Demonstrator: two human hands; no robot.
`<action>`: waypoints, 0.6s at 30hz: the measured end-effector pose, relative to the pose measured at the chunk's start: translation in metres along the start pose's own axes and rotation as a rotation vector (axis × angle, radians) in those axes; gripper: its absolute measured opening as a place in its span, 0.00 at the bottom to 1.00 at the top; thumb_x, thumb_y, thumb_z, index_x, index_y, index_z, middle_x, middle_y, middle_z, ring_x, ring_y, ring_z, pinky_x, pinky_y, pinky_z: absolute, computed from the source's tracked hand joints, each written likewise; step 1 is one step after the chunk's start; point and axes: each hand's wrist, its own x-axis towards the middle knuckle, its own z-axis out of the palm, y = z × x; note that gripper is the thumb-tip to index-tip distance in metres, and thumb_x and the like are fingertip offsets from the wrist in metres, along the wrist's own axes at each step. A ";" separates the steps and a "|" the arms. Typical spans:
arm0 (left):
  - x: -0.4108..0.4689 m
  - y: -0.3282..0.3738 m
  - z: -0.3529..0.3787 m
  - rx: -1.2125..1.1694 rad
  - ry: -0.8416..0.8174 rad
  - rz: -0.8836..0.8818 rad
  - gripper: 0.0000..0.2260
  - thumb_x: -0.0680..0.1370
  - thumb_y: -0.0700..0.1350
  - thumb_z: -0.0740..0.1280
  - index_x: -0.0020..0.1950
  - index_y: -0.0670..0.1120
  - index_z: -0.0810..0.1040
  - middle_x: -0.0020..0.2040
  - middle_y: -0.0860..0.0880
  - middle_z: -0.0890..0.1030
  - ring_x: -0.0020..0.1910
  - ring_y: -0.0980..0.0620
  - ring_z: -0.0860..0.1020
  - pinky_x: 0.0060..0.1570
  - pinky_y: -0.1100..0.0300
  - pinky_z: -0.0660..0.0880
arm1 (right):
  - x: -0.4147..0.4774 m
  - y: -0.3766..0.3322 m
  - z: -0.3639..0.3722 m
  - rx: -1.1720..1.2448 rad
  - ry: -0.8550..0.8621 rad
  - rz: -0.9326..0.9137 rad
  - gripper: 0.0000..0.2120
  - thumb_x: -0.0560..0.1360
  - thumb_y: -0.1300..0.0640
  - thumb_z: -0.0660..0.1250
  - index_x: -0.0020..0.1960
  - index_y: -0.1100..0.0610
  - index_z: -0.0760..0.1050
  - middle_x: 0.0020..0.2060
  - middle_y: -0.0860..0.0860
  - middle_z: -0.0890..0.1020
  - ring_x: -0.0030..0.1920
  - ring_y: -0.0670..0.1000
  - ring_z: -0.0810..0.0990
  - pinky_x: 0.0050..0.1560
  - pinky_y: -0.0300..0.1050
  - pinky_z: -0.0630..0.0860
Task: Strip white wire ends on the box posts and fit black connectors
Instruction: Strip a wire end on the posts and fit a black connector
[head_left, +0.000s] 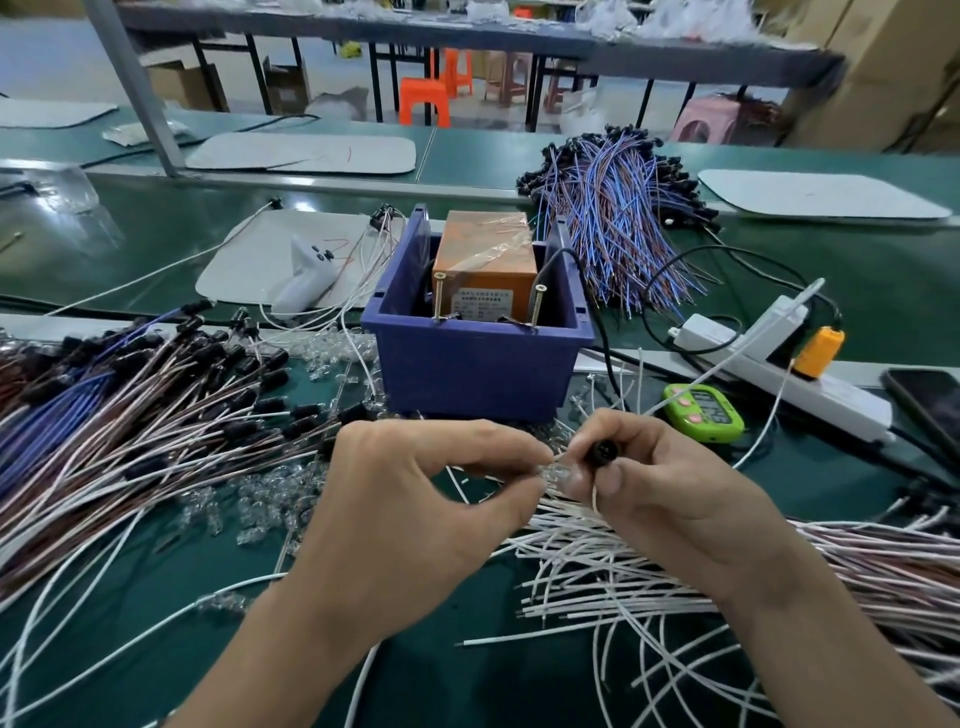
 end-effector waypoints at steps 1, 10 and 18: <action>0.000 0.001 0.000 0.000 0.002 0.003 0.11 0.69 0.42 0.79 0.47 0.56 0.88 0.44 0.66 0.86 0.41 0.64 0.85 0.45 0.71 0.79 | 0.000 0.000 0.000 0.008 -0.001 0.001 0.17 0.64 0.55 0.84 0.48 0.58 0.85 0.37 0.55 0.83 0.41 0.50 0.81 0.49 0.39 0.77; -0.001 0.004 0.001 0.061 0.042 0.045 0.11 0.69 0.43 0.79 0.47 0.57 0.88 0.46 0.67 0.85 0.42 0.67 0.84 0.43 0.73 0.78 | 0.001 0.006 0.006 -0.289 0.126 -0.080 0.13 0.63 0.62 0.83 0.46 0.59 0.86 0.38 0.55 0.85 0.40 0.49 0.82 0.43 0.39 0.78; -0.001 -0.001 0.000 0.254 0.029 0.100 0.07 0.69 0.45 0.78 0.46 0.54 0.89 0.42 0.64 0.86 0.41 0.70 0.82 0.42 0.70 0.79 | 0.000 0.004 0.012 -0.597 0.293 -0.204 0.11 0.66 0.68 0.77 0.44 0.54 0.87 0.39 0.56 0.87 0.39 0.50 0.86 0.42 0.42 0.82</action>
